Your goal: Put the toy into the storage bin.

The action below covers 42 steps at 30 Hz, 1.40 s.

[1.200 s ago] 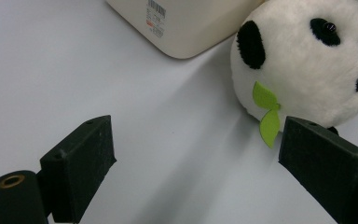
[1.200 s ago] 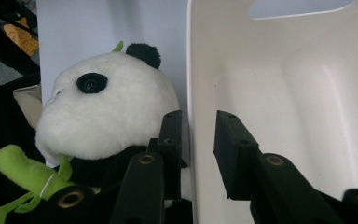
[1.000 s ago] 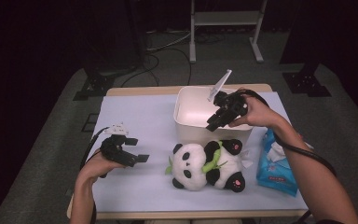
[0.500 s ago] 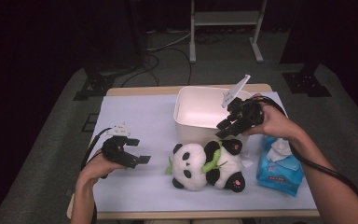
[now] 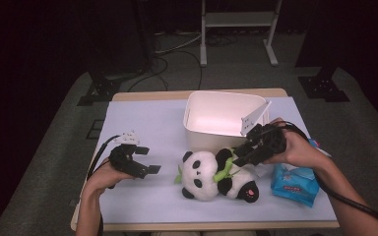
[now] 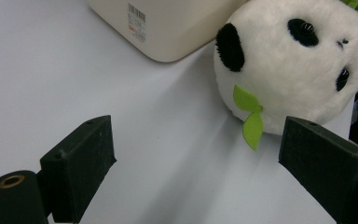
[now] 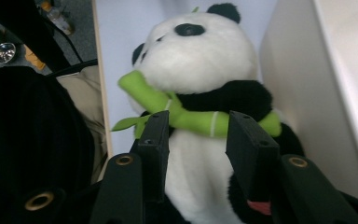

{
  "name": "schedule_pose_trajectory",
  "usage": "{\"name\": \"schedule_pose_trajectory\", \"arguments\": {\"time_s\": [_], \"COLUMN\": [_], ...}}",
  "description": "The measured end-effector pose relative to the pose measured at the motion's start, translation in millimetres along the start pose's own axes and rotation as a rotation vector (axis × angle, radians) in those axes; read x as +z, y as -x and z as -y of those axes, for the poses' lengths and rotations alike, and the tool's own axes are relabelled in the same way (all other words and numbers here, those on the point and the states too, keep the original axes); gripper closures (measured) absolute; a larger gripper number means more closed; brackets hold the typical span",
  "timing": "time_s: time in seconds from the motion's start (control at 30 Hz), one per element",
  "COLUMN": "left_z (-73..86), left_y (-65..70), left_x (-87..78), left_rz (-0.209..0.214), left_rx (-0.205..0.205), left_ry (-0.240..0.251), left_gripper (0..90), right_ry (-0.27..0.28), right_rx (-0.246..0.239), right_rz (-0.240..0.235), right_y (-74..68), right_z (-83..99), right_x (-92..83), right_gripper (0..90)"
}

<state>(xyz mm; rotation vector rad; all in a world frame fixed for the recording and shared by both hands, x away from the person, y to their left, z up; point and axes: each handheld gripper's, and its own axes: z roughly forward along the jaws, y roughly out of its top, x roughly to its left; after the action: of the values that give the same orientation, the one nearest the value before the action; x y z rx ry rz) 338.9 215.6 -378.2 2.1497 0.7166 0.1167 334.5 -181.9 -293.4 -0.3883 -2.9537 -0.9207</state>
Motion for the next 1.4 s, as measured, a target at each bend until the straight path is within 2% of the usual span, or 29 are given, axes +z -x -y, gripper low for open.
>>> {"name": "schedule_pose_trajectory", "arguments": {"time_s": [0.23,0.63,0.83,1.2,1.4], "left_z": [-0.5,1.6,1.7,2.1,2.7], "left_y": [1.5,-1.2,-1.1,-1.9,-2.5], "left_x": [-1.0,-2.9,-2.7,-5.0,-7.4], "left_rz": [0.0,0.003,0.008,0.008,0.007], "left_rx": [0.006,-0.007,-0.009,-0.012,-0.016], "left_ry": [-0.001,0.009,0.011,0.016,0.022], "left_gripper": [9.5,9.4,9.5,9.5,9.4], "right_ry": [-0.003,-0.062,-0.07,-0.093,-0.147], "right_rx": [-0.029,-0.055,-0.074,-0.114,-0.133], "right_rz": [-0.021,-0.059,-0.052,-0.01,0.006], "right_y": [-16.6,-17.8,-18.2,-21.5,-22.4], "right_z": [1.7,-4.7,-8.3,-15.9,-20.4], "right_x": [8.4,42.4,47.9,54.8,68.6], "right_gripper": [57.3,54.6,54.6,55.6,53.3]}}
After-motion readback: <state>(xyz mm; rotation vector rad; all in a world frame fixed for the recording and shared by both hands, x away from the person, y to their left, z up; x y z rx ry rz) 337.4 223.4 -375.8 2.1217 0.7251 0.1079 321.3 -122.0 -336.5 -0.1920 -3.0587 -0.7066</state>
